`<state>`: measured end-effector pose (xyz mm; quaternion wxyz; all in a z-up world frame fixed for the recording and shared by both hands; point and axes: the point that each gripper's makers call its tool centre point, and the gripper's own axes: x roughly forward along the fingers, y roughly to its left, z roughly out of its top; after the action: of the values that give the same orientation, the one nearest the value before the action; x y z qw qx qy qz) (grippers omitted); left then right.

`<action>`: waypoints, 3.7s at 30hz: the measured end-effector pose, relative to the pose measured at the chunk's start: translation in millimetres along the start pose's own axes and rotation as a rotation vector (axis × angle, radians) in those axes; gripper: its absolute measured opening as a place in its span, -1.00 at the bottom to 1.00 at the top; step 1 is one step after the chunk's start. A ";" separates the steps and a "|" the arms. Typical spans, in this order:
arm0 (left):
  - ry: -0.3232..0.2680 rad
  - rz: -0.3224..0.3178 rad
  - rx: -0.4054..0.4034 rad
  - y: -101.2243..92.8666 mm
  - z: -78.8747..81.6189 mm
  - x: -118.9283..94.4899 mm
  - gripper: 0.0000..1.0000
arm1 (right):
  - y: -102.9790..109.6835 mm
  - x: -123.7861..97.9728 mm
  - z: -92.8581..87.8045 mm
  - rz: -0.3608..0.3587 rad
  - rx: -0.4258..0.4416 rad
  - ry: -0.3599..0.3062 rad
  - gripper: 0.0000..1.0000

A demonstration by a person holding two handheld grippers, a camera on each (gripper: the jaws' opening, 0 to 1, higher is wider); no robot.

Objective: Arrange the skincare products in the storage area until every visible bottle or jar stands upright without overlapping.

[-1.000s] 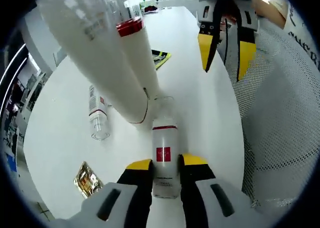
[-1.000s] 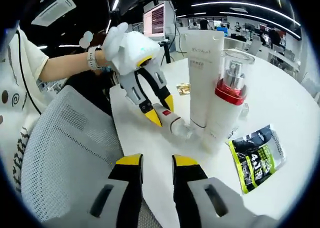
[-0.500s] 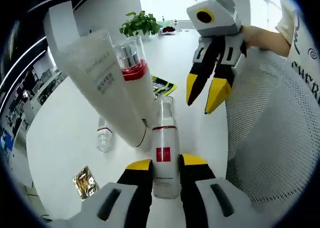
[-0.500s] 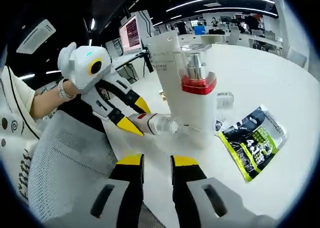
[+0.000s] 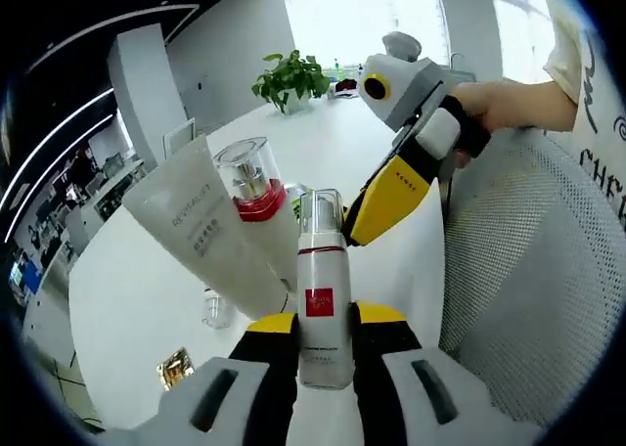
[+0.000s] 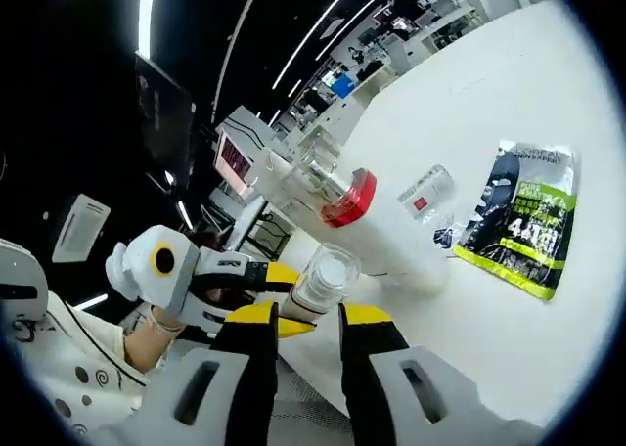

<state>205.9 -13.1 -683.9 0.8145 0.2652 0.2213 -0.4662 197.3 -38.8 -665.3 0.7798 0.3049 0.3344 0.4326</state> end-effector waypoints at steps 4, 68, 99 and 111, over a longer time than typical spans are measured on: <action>-0.011 0.012 0.054 -5.1 6.2 2.5 -0.60 | -4.0 0.8 -0.6 -0.001 0.069 -0.019 -0.51; 0.071 -0.139 0.165 -21.5 -12.7 52.0 -0.47 | -6.2 17.7 -10.6 -0.060 -1.043 0.407 -0.59; 0.085 -0.173 0.043 -26.9 -22.7 61.7 -0.38 | -17.7 17.0 -19.5 -0.016 -0.940 0.406 -0.47; 0.146 -0.185 0.049 -25.8 -36.1 50.3 -0.48 | -41.3 -1.0 -37.4 -0.138 -0.921 0.541 -0.49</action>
<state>202.7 -33.3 -747.8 0.7429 0.2966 0.2922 -0.5241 187.0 -50.9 -718.7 0.7455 -0.2135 0.3184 0.5453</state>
